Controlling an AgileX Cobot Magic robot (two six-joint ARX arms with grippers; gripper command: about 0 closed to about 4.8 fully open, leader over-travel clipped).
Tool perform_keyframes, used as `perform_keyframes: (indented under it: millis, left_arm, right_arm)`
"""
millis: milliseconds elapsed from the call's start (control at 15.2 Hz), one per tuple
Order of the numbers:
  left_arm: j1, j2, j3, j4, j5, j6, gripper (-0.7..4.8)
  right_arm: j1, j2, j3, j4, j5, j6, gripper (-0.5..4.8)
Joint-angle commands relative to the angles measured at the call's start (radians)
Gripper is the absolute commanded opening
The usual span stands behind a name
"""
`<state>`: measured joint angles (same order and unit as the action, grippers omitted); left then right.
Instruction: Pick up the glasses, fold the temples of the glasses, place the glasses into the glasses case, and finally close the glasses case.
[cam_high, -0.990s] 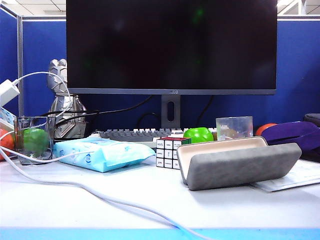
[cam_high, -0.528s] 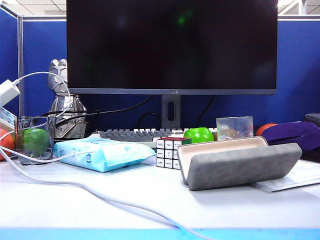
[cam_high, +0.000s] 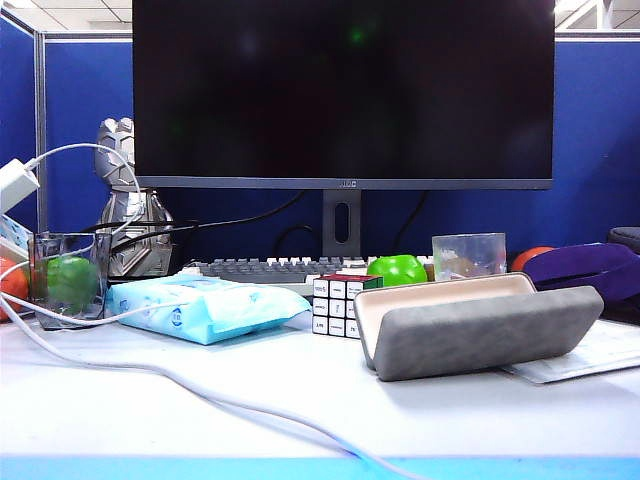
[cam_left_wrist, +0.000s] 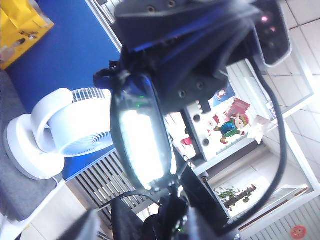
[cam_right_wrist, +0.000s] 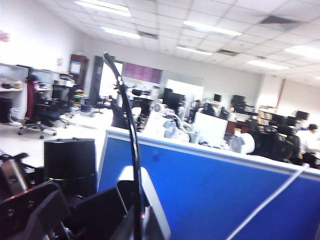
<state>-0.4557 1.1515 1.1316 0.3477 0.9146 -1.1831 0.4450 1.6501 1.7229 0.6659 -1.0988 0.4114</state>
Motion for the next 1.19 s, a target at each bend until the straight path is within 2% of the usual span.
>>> perform_keyframes:
  millis: [66, 528, 1188]
  left_arm:
    - [0.0, -0.003, 0.003, 0.06, 0.032, -0.025, 2.49]
    - [0.0, -0.003, 0.003, 0.061, 0.041, -0.03, 2.47]
    - [0.0, -0.003, 0.003, 0.058, 0.054, -0.029, 2.4]
  right_arm:
    - [0.017, -0.003, 0.003, 0.018, 0.021, 0.007, -0.01]
    - [0.094, 0.022, 0.003, 0.021, 0.051, -0.001, -0.01]
    - [0.108, 0.047, 0.003, 0.012, 0.075, -0.004, -0.01]
